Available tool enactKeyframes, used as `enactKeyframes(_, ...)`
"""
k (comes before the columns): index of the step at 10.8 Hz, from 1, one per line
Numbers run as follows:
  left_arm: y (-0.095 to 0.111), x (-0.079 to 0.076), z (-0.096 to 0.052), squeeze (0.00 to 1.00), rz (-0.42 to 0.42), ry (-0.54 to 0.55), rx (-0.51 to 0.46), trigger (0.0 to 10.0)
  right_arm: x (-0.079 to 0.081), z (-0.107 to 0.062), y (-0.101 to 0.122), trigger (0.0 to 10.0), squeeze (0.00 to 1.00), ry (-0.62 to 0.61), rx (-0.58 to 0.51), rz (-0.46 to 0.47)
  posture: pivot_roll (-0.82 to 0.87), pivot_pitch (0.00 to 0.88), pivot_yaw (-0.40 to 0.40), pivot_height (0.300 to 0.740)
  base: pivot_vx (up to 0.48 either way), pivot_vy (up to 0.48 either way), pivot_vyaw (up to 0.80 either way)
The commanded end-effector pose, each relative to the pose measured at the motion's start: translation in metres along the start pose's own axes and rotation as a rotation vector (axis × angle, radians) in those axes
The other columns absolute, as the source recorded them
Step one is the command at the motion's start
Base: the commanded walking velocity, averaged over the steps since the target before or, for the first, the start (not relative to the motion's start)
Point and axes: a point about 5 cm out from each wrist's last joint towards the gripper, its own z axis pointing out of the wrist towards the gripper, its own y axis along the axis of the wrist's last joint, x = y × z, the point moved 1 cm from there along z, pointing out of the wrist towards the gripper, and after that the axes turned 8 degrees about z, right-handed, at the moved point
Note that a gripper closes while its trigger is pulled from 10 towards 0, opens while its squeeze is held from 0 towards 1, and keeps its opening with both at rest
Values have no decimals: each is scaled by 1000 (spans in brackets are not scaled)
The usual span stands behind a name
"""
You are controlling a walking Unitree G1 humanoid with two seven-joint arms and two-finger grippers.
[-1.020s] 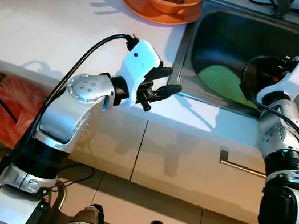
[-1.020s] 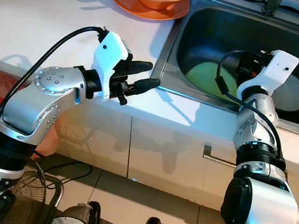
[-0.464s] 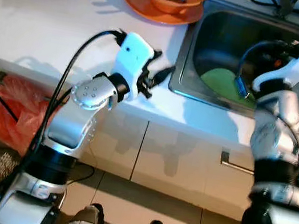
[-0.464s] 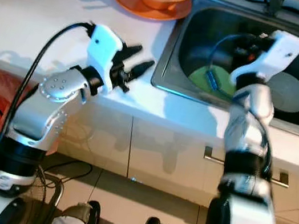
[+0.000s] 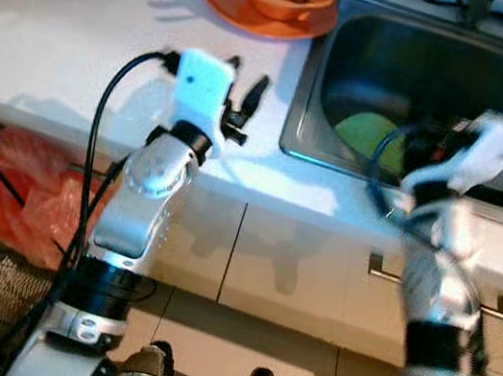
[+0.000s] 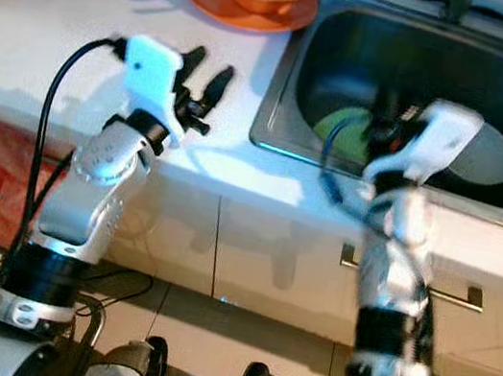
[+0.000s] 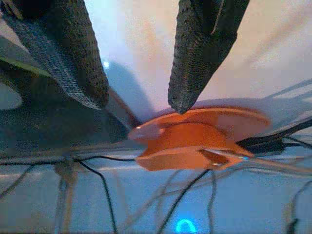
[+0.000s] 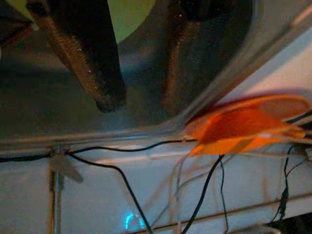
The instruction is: Kitchen organization
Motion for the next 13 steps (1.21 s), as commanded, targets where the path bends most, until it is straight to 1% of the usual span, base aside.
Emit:
enactKeyframes(1,-10,1,-5,0,-5,61,8,10000,3,-5,3,10000,0,-4,-35,-5,175,210,-40,740,0,0,0)
enactKeyframes(2,-15,1,-7,0,-12,77,11,10000,4,-10,-5,10000,0,-13,-17,6,174,207,-34,740,0,0,0)
enactKeyframes(3,-22,1,-11,0,-11,92,17,10000,7,-18,-18,10000,0,-15,21,-1,175,207,-30,740,0,0,0)
enactKeyframes(4,-29,4,-14,0,-14,114,31,10000,10,-24,-27,10000,0,-9,47,-19,173,209,-22,740,0,0,0)
enactKeyframes(5,-36,8,-19,0,-11,151,43,10000,7,-30,-36,10000,0,-32,70,-19,181,217,-14,740,0,0,0)
enactKeyframes(6,-37,10,-21,0,-10,162,44,10000,7,-31,-38,10000,0,-40,77,-22,185,226,-8,740,0,0,0)
enactKeyframes(7,-42,11,-24,0,-9,177,52,10000,10,-33,-41,10000,0,-34,82,-29,183,241,1,740,0,0,0)
enactKeyframes(10,-48,11,-29,0,8,181,66,10000,18,-35,-47,10000,0,-25,88,-32,175,247,5,740,0,0,0)
enactKeyframes(11,-49,10,-28,0,6,186,65,10000,17,-36,-47,10000,0,-23,89,-39,168,244,7,740,0,0,0)
enactKeyframes(12,-54,8,-29,0,-2,191,75,10000,10,-38,-46,10000,0,-43,93,-52,144,243,-12,740,0,0,0)
enactKeyframes(13,-54,4,-30,0,-7,190,72,10000,6,-38,-42,10000,0,-46,90,-57,141,243,-31,740,0,0,0)
